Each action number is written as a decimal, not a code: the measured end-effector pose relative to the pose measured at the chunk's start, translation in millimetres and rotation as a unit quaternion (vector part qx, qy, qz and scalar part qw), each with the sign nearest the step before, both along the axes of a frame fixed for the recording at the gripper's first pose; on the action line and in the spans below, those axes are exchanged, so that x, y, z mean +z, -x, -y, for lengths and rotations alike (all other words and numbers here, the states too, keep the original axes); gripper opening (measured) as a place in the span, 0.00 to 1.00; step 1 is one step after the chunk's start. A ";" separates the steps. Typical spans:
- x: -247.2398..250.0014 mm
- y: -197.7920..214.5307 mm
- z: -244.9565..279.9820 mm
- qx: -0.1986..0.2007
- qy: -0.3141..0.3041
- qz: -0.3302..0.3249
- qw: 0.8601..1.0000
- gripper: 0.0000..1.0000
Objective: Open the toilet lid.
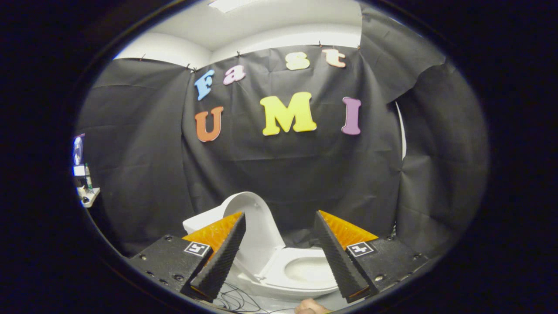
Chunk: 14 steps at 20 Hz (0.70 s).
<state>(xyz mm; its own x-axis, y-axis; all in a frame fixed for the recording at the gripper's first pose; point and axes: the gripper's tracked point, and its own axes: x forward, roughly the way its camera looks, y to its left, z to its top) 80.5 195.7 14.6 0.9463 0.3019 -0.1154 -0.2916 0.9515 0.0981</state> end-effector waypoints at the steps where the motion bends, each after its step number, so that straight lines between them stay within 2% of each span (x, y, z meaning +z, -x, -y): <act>1: 2.9 5.9 8.9 -0.003 0.004 0.010 1.000 0.99; 9: 21.3 48.5 86.0 -0.040 -0.007 0.078 0.996 0.99; 14: 14.4 63.5 121.8 -0.061 0.008 0.087 0.994 0.99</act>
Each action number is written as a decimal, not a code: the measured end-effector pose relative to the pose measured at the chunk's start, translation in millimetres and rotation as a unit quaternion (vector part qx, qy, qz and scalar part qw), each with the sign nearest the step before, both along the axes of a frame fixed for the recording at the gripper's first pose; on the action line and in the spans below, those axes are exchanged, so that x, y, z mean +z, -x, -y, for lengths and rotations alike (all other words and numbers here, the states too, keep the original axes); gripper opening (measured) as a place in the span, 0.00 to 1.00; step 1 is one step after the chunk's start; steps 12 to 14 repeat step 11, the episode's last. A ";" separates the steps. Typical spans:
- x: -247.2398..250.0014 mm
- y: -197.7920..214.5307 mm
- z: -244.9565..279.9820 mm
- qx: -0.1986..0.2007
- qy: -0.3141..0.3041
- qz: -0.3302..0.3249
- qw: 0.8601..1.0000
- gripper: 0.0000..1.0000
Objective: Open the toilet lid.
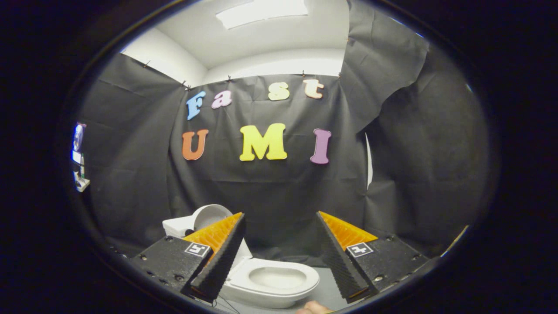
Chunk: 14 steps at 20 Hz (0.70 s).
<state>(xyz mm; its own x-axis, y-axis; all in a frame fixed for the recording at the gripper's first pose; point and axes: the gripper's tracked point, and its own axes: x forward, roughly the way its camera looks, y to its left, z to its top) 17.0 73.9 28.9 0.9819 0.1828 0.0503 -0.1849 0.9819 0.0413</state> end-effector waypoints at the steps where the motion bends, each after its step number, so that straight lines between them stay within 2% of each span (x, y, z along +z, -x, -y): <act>1: -0.9 0.6 6.3 -0.008 -0.001 -0.001 1.000 0.99; 4: 6.4 1.1 16.6 -0.017 -0.012 0.005 1.000 0.99; 14: -9.8 -3.9 15.3 -0.029 0.011 -0.010 0.999 0.99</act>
